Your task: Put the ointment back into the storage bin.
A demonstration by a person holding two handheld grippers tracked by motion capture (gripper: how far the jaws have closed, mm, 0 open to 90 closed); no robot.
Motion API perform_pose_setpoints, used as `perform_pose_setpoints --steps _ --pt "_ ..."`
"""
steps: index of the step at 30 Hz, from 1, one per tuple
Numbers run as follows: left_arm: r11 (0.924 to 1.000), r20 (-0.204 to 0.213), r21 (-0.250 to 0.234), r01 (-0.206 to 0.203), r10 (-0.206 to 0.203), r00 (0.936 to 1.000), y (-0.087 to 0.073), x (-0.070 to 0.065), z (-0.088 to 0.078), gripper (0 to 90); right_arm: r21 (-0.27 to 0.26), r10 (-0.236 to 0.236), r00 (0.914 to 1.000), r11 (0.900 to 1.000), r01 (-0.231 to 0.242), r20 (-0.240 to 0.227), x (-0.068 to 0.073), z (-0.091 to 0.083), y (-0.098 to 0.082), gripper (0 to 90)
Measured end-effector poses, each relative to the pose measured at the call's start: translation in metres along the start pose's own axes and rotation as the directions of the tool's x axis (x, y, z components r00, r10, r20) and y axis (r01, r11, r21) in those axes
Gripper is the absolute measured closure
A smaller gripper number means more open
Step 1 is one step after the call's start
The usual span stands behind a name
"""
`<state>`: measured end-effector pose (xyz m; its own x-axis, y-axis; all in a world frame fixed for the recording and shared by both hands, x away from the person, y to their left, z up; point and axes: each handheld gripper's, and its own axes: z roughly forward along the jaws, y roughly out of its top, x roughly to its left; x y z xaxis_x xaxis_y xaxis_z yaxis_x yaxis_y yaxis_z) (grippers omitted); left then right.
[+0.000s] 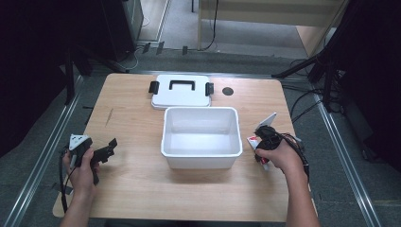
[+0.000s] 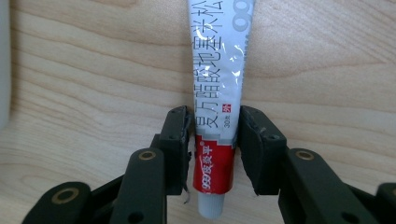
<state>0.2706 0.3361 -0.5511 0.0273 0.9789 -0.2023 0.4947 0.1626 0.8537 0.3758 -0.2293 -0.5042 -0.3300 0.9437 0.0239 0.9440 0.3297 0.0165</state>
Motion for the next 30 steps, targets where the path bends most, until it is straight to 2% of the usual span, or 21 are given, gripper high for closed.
perform_pose_setpoints --steps 2,3,5,11,13,16,23,24,28,30 --pt "1.0000 -0.001 0.000 -0.001 0.001 1.0000 0.000 0.000 0.000 0.0 -0.007 -0.002 1.0000 1.000 0.002 0.007 0.001 0.000 0.001 65.2" --pt "1.0000 0.000 0.001 -0.001 0.001 1.0000 0.000 0.000 0.000 0.0 -0.007 0.013 0.9997 1.000 -0.013 0.019 0.001 0.000 0.002 66.6" --pt "1.0000 0.004 0.002 0.002 -0.002 1.0000 0.000 0.000 0.000 0.0 -0.004 0.042 0.9991 0.999 -0.042 0.007 0.001 0.000 0.004 70.0" --pt "0.9999 0.005 0.006 0.012 -0.012 0.9999 0.000 0.002 0.000 0.0 -0.018 -0.007 0.9984 1.000 0.008 0.055 0.005 0.000 0.005 71.7" --pt "0.9999 0.007 0.006 0.012 -0.012 0.9999 0.000 0.002 0.000 0.0 -0.032 0.008 0.9978 0.999 -0.006 0.066 0.005 -0.002 0.006 71.7" --pt "0.9998 0.015 0.009 0.016 -0.016 0.9997 0.000 0.003 0.000 0.0 -0.060 0.029 0.9985 0.998 -0.027 0.047 0.003 -0.009 0.005 71.8" --pt "0.9999 0.020 0.009 0.012 -0.012 0.9997 0.000 0.003 0.000 0.0 -0.075 0.048 0.9986 0.996 -0.046 0.021 0.002 -0.029 0.004 71.8" --pt "1.0000 0.021 0.001 0.008 -0.008 0.9998 0.000 0.002 0.000 0.0 -0.089 0.064 0.9979 0.994 -0.065 -0.013 0.001 -0.039 0.004 71.8" --pt "1.0000 0.019 -0.009 0.000 0.000 0.9998 0.000 0.002 -0.001 0.2 -0.102 0.062 0.9977 0.993 -0.065 -0.025 0.002 -0.050 0.004 71.8" --pt "0.9999 0.022 -0.015 -0.004 0.004 0.9997 0.000 0.002 0.000 0.3 -0.117 0.058 0.9972 0.991 -0.063 -0.046 0.004 -0.062 0.005 71.8"
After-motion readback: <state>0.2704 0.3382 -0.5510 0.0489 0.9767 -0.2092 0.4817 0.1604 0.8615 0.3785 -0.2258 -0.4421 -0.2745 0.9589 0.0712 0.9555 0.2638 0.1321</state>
